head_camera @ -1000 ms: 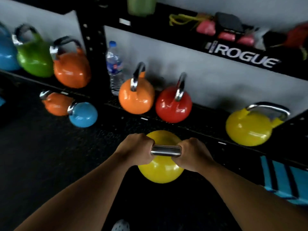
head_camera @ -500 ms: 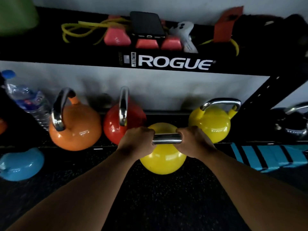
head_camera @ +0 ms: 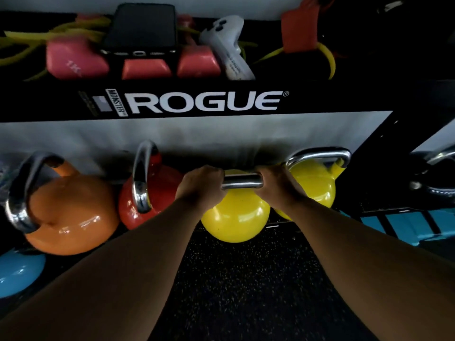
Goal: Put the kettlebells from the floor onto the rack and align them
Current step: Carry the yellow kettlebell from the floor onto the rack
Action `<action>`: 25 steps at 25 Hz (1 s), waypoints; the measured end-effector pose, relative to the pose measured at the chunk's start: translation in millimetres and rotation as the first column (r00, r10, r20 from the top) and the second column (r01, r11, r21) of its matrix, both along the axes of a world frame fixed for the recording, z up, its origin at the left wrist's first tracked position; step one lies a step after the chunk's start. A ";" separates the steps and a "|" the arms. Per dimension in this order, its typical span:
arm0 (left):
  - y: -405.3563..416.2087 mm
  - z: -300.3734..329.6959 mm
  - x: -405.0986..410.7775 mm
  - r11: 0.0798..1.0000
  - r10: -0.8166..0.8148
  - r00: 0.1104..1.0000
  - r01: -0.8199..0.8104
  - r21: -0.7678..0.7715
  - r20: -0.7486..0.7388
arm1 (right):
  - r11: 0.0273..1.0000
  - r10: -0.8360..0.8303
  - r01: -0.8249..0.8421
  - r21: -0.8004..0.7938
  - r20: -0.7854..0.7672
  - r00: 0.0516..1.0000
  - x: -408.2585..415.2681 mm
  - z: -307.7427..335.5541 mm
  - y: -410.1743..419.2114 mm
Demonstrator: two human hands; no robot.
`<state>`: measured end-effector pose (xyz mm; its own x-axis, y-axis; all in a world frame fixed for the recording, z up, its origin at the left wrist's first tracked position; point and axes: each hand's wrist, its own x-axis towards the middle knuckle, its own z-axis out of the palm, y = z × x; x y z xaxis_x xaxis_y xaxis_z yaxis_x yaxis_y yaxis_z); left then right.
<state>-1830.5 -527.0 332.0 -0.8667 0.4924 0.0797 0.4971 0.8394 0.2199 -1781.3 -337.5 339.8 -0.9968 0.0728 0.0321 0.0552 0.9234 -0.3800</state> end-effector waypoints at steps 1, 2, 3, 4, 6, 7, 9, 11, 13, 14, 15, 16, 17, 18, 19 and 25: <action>2.5 0.2 -4.4 1.000 0.014 1.000 -0.014 0.011 0.004 | 1.000 0.007 -0.007 -0.004 -0.002 1.000 -6.8 -1.2 2.6; 4.6 1.4 -7.9 0.999 0.030 0.999 -0.030 0.021 0.017 | 1.000 0.019 -0.019 -0.008 0.005 1.000 -12.9 -1.4 4.7; 6.4 3.7 -11.8 0.998 0.051 0.998 -0.052 0.030 0.042 | 1.000 0.022 -0.021 -0.017 0.015 1.000 -18.7 -0.8 5.7; 8.2 5.1 -14.6 0.996 0.081 0.993 -0.084 0.039 0.080 | 1.000 0.012 -0.011 -0.028 0.028 1.000 -23.0 -1.1 5.6; 12.6 6.7 -19.8 0.985 0.150 0.977 -0.161 0.062 0.154 | 0.999 -0.017 0.019 -0.045 0.034 0.999 -30.8 -2.8 4.0; 15.2 6.3 -22.1 0.980 0.171 0.970 -0.185 0.070 0.176 | 0.998 -0.031 0.032 -0.049 0.028 0.999 -33.8 -3.4 3.8; 18.1 4.3 -24.7 0.979 0.177 0.969 -0.192 0.074 0.172 | 0.998 -0.035 0.036 -0.057 0.023 0.999 -38.3 -3.9 4.5; 16.9 1.8 -24.4 0.976 0.177 0.970 -0.194 0.095 0.166 | 0.998 -0.023 0.024 -0.054 0.030 0.999 -37.9 -3.9 5.4; 14.9 -0.4 -25.1 0.976 0.169 0.968 -0.192 0.107 0.187 | 0.999 -0.021 0.022 -0.043 0.037 0.999 -36.8 -4.2 5.1; 14.3 0.0 -25.4 0.976 0.162 0.964 -0.188 0.112 0.208 | 0.999 -0.017 0.019 -0.036 0.040 0.999 -36.9 -3.8 4.6; 13.6 0.9 -25.5 0.977 0.149 0.961 -0.179 0.115 0.232 | 1.000 -0.012 0.013 -0.020 0.047 0.999 -36.8 -2.9 4.0; 12.4 2.1 -26.1 0.980 0.127 0.960 -0.160 0.118 0.249 | 1.000 -0.009 0.008 0.005 0.052 0.999 -36.6 -0.8 3.4; 10.6 4.2 -26.5 0.984 0.099 0.962 -0.133 0.122 0.253 | 0.999 -0.010 0.008 0.036 0.048 0.999 -35.9 2.4 3.0; 8.5 7.5 -26.7 0.987 0.070 0.965 -0.104 0.126 0.251 | 0.998 -0.017 0.015 0.068 0.031 0.999 -34.3 6.2 3.0; 6.6 11.1 -25.1 0.987 0.046 0.966 -0.083 0.135 0.256 | 0.995 -0.023 0.023 0.100 0.004 1.000 -30.4 9.5 3.3; 2.5 34.1 -6.7 0.985 -0.129 0.992 0.128 -0.120 -0.007 | 0.980 -0.015 0.013 0.198 0.007 1.000 10.3 36.8 17.8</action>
